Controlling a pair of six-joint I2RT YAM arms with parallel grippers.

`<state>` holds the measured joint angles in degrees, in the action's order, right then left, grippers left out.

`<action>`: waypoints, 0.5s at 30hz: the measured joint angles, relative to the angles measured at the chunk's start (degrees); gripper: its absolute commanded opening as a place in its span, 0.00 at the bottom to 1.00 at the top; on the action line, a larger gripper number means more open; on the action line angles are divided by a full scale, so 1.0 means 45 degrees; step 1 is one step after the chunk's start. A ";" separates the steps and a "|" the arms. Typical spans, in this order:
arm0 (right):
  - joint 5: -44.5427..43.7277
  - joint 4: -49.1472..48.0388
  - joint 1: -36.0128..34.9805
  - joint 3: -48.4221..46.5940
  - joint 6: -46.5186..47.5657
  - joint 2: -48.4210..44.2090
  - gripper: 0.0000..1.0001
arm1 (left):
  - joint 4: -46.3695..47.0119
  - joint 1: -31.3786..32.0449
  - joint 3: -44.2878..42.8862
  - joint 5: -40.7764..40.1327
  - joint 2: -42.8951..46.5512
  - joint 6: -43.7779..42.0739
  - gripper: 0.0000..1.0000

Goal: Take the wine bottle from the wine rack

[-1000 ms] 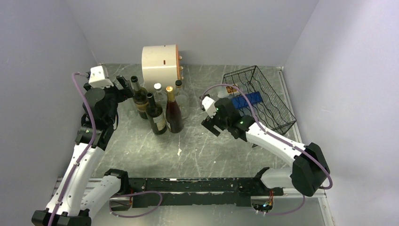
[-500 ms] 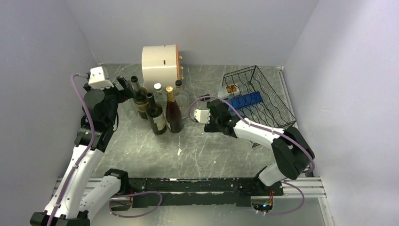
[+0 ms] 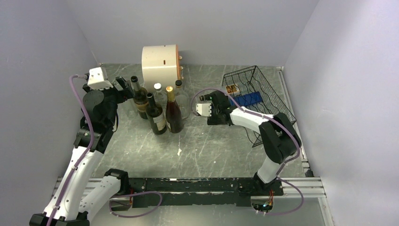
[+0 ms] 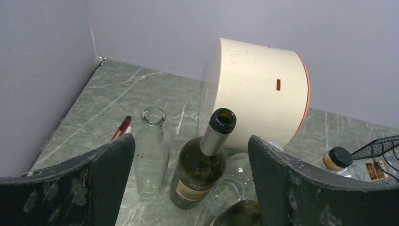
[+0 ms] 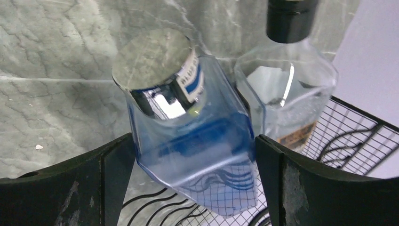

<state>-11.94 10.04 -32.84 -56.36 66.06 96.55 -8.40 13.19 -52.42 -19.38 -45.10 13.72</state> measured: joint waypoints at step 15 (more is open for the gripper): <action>0.0733 0.0471 0.0214 -0.0797 0.0797 0.1292 0.82 | -0.0005 0.0010 0.0000 -0.0034 -0.0024 0.0000 0.93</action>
<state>-8.64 12.16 -31.88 -59.94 69.65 102.37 -8.43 13.23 -52.42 -19.53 -45.21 13.72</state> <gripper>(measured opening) 0.854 0.933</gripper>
